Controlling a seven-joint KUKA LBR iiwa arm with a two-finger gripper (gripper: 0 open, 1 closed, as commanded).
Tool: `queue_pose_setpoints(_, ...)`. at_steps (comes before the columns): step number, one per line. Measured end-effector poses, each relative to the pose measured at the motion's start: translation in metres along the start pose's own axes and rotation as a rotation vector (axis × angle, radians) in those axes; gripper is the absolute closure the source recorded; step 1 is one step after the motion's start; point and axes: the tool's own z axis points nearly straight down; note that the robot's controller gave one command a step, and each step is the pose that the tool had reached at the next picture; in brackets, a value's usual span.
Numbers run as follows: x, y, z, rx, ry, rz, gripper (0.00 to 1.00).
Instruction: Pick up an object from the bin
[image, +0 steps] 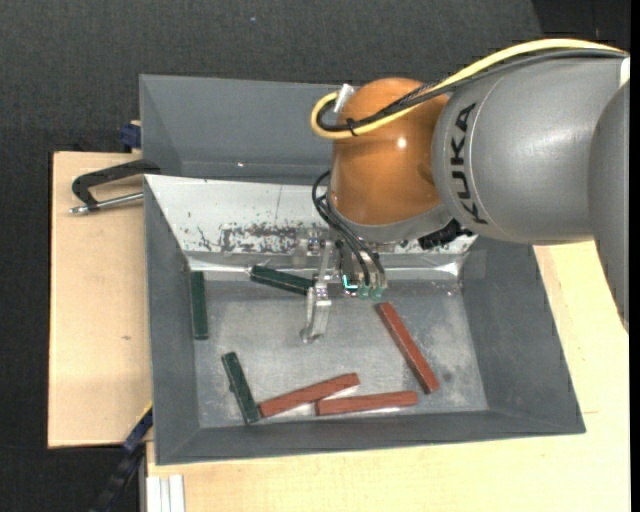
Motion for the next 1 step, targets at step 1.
queue_pose_setpoints(1,-0.0018,-0.0005,-0.0045,-0.001,-0.008,0.002,0.0)
